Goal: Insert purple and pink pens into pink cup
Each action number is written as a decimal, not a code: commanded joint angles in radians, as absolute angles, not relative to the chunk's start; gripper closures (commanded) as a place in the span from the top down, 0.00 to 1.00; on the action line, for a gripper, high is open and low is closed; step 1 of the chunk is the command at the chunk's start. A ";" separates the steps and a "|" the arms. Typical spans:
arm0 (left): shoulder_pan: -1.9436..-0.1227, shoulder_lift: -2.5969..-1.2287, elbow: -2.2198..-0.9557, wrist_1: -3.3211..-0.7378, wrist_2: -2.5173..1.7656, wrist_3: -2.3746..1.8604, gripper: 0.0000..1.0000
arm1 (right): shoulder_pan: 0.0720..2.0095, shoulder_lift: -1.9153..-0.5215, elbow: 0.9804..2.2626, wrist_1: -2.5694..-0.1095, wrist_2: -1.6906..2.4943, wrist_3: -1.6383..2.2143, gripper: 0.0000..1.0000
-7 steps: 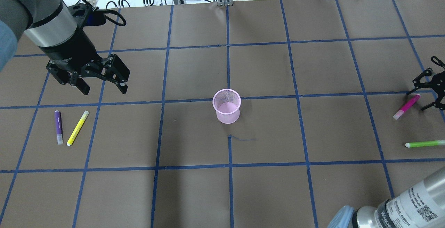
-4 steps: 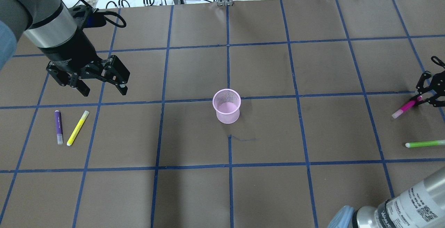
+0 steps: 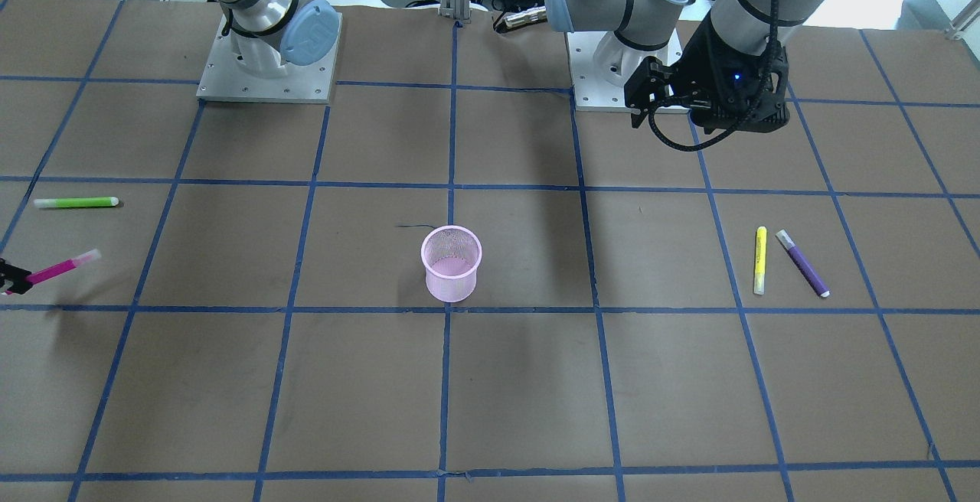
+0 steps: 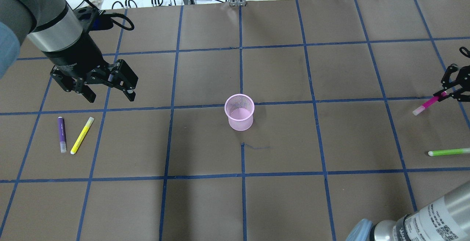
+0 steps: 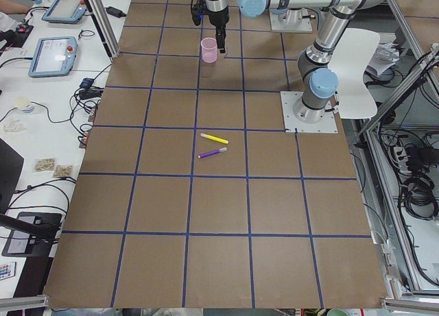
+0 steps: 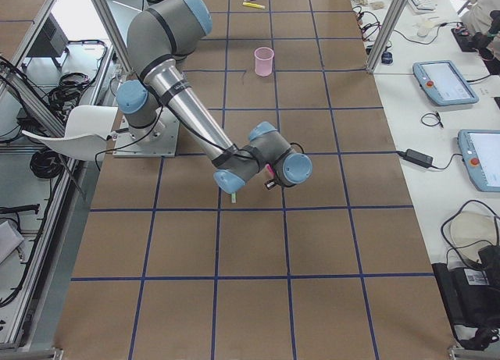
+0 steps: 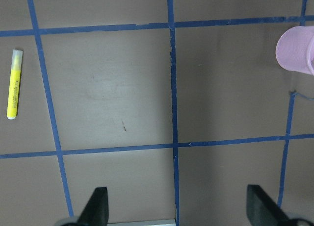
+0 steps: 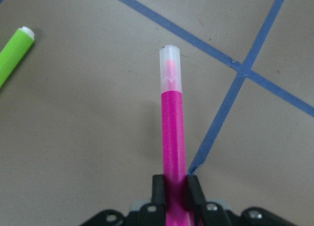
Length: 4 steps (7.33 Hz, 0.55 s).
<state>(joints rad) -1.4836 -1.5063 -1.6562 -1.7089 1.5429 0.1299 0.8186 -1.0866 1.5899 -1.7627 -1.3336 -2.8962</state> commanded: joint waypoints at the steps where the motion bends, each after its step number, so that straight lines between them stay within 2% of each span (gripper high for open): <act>1: -1.480 -1.508 -1.655 -1.706 1.542 0.132 1.00 | 0.953 -1.222 1.597 -1.651 -1.328 -2.655 0.10; 4: -1.466 -1.505 -1.643 -1.706 1.560 0.184 1.00 | 1.235 -1.368 1.598 -1.624 -1.293 -2.142 0.11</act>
